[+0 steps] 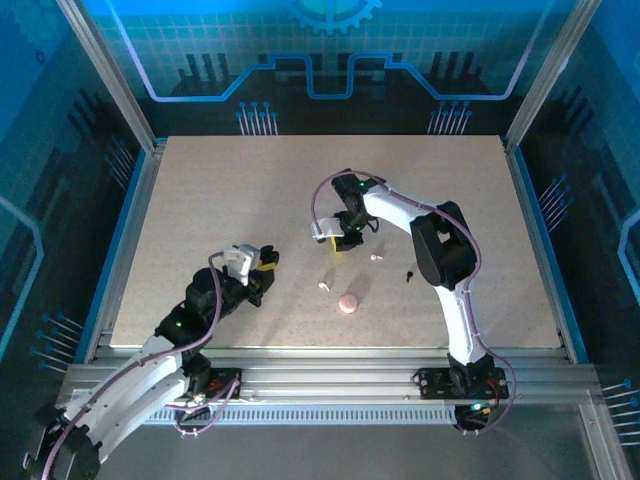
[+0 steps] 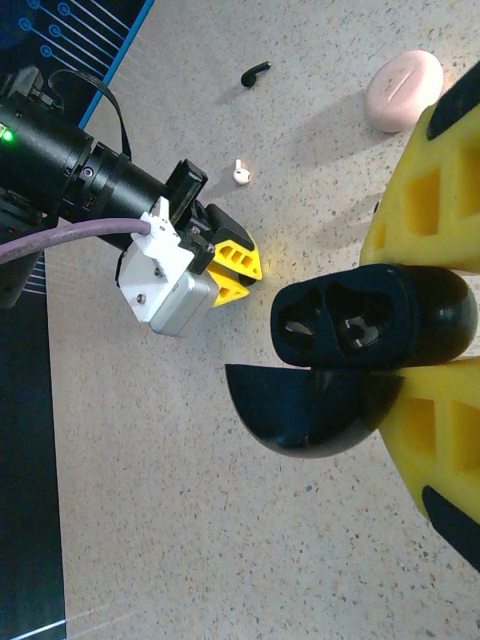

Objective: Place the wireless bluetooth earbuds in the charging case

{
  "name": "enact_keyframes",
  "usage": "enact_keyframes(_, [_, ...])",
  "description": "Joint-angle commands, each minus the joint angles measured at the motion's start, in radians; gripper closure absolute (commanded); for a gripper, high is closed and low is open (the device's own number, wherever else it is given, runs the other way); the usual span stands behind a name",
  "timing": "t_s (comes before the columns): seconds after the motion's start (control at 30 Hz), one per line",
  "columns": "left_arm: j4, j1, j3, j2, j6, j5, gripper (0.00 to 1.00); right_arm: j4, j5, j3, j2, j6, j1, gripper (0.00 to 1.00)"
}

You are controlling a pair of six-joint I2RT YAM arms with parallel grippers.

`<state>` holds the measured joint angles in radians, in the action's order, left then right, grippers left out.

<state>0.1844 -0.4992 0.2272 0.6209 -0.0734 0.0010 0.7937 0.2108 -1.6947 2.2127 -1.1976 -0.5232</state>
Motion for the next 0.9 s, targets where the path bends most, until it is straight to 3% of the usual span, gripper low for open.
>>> enact_keyframes(0.0, [0.008,0.009,0.022,0.013,0.012,0.029,0.85,0.034,0.037,-0.010,-0.011,0.006,-0.002,0.84])
enact_keyframes(0.3, [0.088,0.008,0.047,0.119,0.037,0.086,0.86,-0.049,0.160,0.109,-0.172,0.105,0.025,0.87])
enact_keyframes(0.87, [0.632,-0.010,0.040,0.531,0.041,0.321,0.85,-0.341,0.405,0.463,-0.570,0.428,0.056,0.88])
